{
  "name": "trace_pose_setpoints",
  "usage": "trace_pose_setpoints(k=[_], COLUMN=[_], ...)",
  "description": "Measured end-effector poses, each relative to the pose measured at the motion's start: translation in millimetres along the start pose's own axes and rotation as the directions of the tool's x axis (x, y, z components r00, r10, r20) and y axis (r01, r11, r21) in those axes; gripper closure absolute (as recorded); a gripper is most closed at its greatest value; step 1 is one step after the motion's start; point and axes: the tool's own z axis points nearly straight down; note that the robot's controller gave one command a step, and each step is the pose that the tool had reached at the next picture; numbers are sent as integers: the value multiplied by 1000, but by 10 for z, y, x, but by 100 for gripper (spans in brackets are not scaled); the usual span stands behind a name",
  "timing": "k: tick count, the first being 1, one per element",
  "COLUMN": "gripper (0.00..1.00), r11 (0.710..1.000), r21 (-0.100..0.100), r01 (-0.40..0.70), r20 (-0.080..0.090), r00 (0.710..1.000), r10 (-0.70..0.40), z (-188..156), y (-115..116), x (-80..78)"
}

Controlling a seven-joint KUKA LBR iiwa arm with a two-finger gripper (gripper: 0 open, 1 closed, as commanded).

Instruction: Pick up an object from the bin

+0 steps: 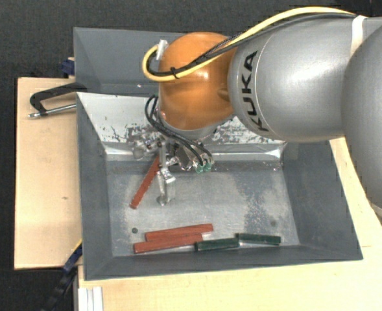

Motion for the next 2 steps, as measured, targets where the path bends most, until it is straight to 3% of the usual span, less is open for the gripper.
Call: trace_pose_setpoints(k=[1, 2], gripper=[0, 100], r11=[995, 958], r21=[-2, -5], r01=[101, 288], r20=[-9, -9], r00=[995, 957], r10=[-101, -288], z=[693, 1165], y=[-267, -282], x=[-85, -261])
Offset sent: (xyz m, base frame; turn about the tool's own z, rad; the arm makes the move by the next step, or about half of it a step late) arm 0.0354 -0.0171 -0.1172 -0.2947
